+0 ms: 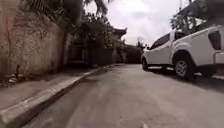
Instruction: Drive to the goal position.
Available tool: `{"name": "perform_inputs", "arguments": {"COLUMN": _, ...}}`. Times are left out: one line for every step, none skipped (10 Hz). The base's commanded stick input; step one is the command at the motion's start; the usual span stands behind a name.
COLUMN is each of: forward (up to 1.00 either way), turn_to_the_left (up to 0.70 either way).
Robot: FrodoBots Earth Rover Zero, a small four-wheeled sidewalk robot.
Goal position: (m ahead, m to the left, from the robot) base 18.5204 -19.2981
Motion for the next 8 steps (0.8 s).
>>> {"name": "perform_inputs", "arguments": {"forward": 1.00, "turn_to_the_left": 0.00}}
{"name": "perform_inputs", "arguments": {"forward": 1.00, "turn_to_the_left": 0.00}}
{"name": "perform_inputs", "arguments": {"forward": 1.00, "turn_to_the_left": -0.03}}
{"name": "perform_inputs", "arguments": {"forward": 1.00, "turn_to_the_left": -0.04}}
{"name": "perform_inputs", "arguments": {"forward": 1.00, "turn_to_the_left": -0.07}}
{"name": "perform_inputs", "arguments": {"forward": 1.00, "turn_to_the_left": -0.20}}
{"name": "perform_inputs", "arguments": {"forward": 1.00, "turn_to_the_left": -0.33}}
{"name": "perform_inputs", "arguments": {"forward": 1.00, "turn_to_the_left": -0.35}}
